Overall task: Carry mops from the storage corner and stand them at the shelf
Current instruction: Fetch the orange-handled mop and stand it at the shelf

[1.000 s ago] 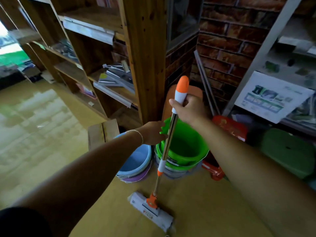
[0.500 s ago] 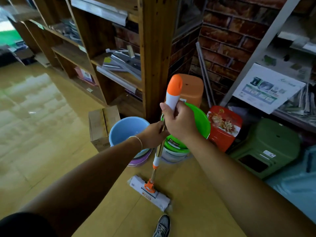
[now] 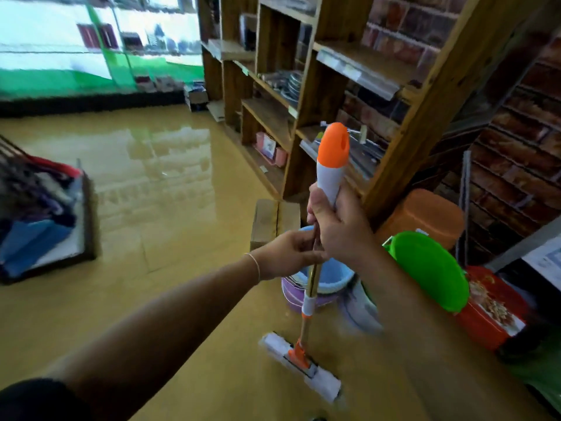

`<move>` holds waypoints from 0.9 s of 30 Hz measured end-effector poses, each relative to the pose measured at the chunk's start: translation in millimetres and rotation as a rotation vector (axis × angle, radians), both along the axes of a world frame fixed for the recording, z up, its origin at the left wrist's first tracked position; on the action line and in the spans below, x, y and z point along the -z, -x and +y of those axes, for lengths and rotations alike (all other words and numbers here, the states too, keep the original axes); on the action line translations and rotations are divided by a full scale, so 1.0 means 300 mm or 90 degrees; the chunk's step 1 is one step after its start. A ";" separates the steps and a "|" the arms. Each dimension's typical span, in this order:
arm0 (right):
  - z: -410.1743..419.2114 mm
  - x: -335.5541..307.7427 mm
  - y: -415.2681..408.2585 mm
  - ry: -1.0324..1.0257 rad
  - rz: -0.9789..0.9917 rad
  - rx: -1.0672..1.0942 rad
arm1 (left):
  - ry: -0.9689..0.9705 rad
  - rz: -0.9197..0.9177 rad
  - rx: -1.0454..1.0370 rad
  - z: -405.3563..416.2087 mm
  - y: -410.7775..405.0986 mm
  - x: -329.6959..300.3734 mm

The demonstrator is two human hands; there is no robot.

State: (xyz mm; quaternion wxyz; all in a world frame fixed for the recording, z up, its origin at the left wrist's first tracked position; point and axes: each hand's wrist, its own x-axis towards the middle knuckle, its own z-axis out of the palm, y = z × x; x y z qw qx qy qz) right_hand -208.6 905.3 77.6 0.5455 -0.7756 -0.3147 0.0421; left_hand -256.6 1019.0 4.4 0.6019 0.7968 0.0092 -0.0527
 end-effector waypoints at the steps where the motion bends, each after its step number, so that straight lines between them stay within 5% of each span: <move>1: 0.054 -0.027 0.022 0.010 -0.004 -0.042 | 0.005 -0.004 -0.006 0.055 0.041 -0.018; 15: 0.757 -0.261 0.389 -0.067 0.027 -0.431 | -0.080 -0.049 -0.266 0.669 0.566 -0.211; 27: 1.264 -0.271 0.405 -0.123 0.018 -0.658 | -0.256 0.019 -0.446 1.066 0.663 -0.289</move>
